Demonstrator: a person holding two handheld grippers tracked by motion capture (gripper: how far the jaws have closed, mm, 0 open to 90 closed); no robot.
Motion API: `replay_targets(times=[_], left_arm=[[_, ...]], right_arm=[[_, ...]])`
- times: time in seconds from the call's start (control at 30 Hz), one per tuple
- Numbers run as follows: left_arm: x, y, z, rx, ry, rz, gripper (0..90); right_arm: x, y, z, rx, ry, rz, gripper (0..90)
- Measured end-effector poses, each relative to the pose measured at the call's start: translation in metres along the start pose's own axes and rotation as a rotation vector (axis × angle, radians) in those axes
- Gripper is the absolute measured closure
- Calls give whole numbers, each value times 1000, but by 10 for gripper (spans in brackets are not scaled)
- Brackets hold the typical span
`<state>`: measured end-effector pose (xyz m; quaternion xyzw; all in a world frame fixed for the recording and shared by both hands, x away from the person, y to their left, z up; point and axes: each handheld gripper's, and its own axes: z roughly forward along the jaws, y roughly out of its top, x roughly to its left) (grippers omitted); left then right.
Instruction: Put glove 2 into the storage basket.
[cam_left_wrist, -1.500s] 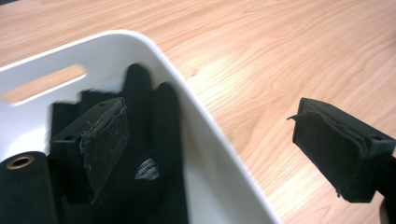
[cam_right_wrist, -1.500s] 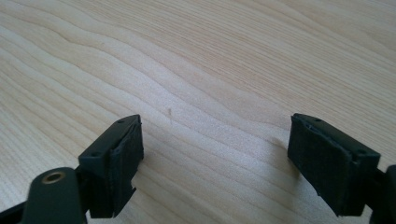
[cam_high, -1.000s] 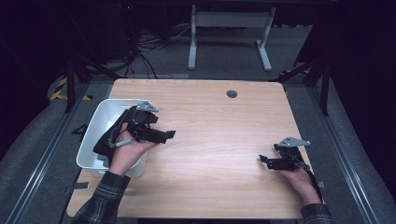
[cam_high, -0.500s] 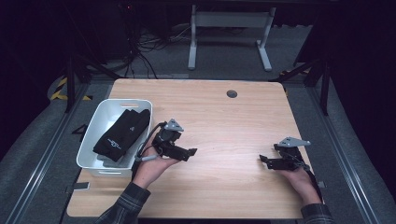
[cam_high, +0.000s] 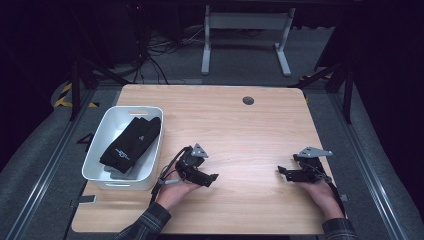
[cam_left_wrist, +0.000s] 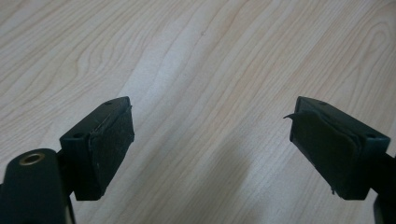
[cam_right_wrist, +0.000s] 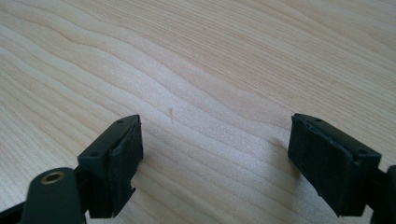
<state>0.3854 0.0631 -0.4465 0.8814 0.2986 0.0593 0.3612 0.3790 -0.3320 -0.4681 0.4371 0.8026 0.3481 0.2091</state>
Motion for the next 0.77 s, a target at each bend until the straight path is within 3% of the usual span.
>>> replay_targets(times=[0.1, 0.27, 0.43, 0.5, 0.77], left_arm=[[-3, -3, 7, 5, -15, 8, 142], [-5, -9, 18, 33, 3, 36, 136], [-9, -15, 23, 15, 30, 111, 85], [-9, -18, 25, -18, 21, 113, 40], [-9, -18, 25, -16, 19, 117, 31]], right_arm=[[0, 0, 0, 0, 0, 0, 185], [0, 0, 0, 0, 1, -1, 185], [0, 0, 0, 0, 2, 0, 185], [0, 0, 0, 0, 2, -1, 185], [0, 0, 0, 0, 2, -1, 184]])
